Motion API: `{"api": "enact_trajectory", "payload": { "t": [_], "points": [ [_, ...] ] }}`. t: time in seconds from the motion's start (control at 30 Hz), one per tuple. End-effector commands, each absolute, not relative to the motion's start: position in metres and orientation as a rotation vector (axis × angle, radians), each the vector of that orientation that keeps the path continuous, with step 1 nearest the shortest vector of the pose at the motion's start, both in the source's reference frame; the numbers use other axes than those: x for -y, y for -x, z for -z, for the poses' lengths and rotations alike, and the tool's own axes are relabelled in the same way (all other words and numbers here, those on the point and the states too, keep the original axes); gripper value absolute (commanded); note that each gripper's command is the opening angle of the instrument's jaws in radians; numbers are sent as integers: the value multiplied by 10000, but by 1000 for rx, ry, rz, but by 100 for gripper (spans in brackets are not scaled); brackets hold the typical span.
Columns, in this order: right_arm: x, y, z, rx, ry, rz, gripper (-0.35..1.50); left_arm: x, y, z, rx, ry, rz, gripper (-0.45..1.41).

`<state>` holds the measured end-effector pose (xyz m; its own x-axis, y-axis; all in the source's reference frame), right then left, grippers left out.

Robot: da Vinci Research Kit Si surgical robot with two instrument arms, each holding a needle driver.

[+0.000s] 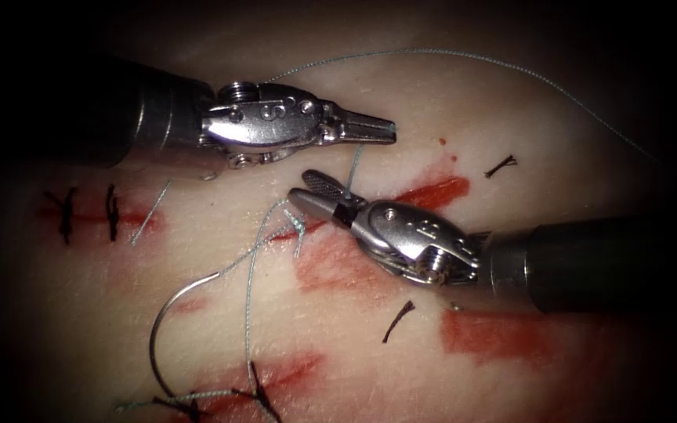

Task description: Wound Closure

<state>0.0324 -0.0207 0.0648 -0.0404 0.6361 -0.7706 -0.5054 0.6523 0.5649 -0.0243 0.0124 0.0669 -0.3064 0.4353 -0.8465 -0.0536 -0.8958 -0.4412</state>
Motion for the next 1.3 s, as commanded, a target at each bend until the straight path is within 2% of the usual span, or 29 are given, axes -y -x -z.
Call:
{"api": "enact_trajectory", "payload": {
  "t": [0.03,0.13,0.27,0.5,0.57,0.6,0.7,0.73,0.77,0.8,0.83,0.9,1.0,1.07,1.13,1.17,1.3],
  "points": [
    [205,-332,-645,-1347,-114,-922,118,-125,242,-672,471,1631,-2256,-45],
    [198,-330,-637,-1419,-95,-921,133,-130,219,-662,440,1623,-2229,-45],
    [185,-313,-618,-1497,-13,-980,130,-156,167,-645,386,1522,-2136,-45],
    [156,-272,-595,-1454,83,-1094,126,-156,74,-659,506,1164,-2113,-45],
    [153,-270,-595,-1451,88,-1100,126,-156,65,-661,468,1118,-2091,-45],
    [153,-267,-598,-1448,100,-1107,130,-147,39,-673,368,1053,-2025,-45],
    [154,-266,-599,-1448,104,-1107,131,-138,32,-683,355,1009,-1994,-45],
    [155,-267,-600,-1448,105,-1105,131,-130,31,-694,359,970,-1985,24],
    [155,-267,-600,-1448,105,-1105,131,-130,31,-694,359,970,-1985,24],
    [156,-267,-599,-1448,105,-1106,131,-124,35,-704,359,930,-1994,76],
    [156,-267,-599,-1448,105,-1106,131,-122,36,-709,370,915,-2000,86],
    [156,-267,-599,-1448,105,-1106,133,-117,38,-718,394,891,-2013,104],
    [157,-267,-598,-1448,105,-1106,136,-114,39,-724,403,882,-2036,113],
    [158,-268,-597,-1448,105,-1106,136,-112,38,-731,383,883,-2093,126],
    [158,-269,-596,-1448,105,-1106,135,-113,38,-736,361,894,-2157,129],
    [158,-269,-596,-1448,106,-1106,133,-117,36,-745,344,899,-2198,140],
    [158,-268,-596,-1448,105,-1106,133,-135,36,-731,367,888,-2188,129]
  ]
}}
